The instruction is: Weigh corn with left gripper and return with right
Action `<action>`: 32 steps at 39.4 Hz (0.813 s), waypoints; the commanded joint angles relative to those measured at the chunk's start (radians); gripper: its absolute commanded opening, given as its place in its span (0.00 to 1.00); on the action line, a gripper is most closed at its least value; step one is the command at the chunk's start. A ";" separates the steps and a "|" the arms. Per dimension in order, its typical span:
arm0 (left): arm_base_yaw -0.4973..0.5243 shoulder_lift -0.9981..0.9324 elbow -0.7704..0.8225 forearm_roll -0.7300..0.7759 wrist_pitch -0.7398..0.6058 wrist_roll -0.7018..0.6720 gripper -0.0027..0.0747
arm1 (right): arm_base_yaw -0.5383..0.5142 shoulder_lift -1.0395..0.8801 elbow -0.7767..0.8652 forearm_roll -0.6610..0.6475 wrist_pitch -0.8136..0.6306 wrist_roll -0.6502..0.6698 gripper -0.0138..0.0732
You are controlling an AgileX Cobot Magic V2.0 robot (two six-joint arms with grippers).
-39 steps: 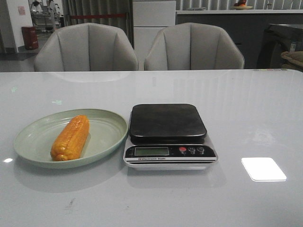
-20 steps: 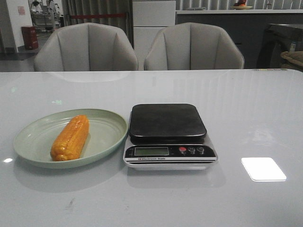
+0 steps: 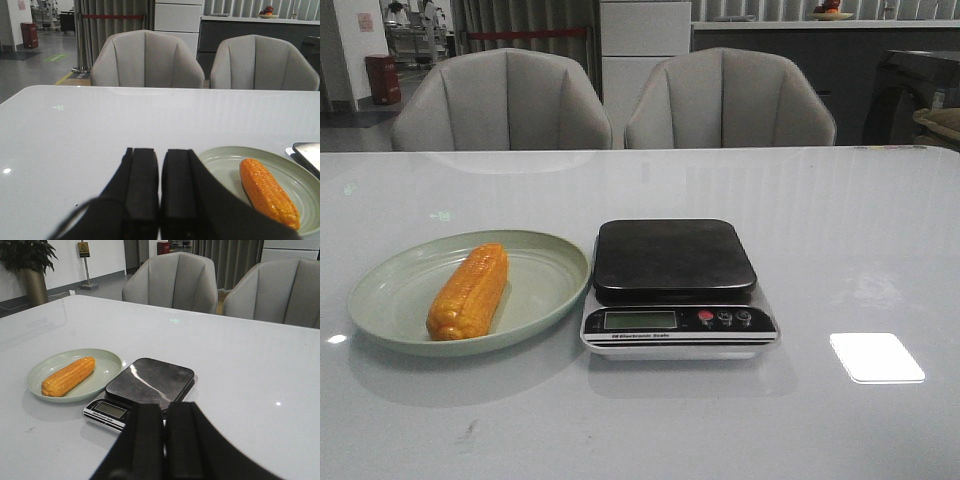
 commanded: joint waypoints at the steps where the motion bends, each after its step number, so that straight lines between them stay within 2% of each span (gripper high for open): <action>1: 0.002 -0.020 0.032 -0.001 -0.083 -0.001 0.18 | -0.005 0.011 -0.024 -0.019 -0.074 -0.011 0.34; 6: 0.002 -0.020 0.032 -0.001 -0.083 -0.001 0.18 | -0.047 0.011 -0.021 -0.028 -0.078 -0.012 0.34; 15: 0.002 -0.020 0.032 -0.001 -0.083 -0.001 0.18 | -0.275 0.011 0.017 -0.001 -0.140 -0.012 0.34; 20: 0.002 -0.020 0.032 -0.001 -0.083 -0.001 0.18 | -0.376 0.010 0.077 0.016 -0.227 -0.012 0.34; 24: 0.002 -0.020 0.032 -0.001 -0.083 -0.001 0.18 | -0.414 0.010 0.138 0.024 -0.309 -0.012 0.34; 32: 0.002 -0.020 0.032 -0.001 -0.083 -0.001 0.18 | -0.427 0.002 0.223 0.028 -0.392 -0.062 0.34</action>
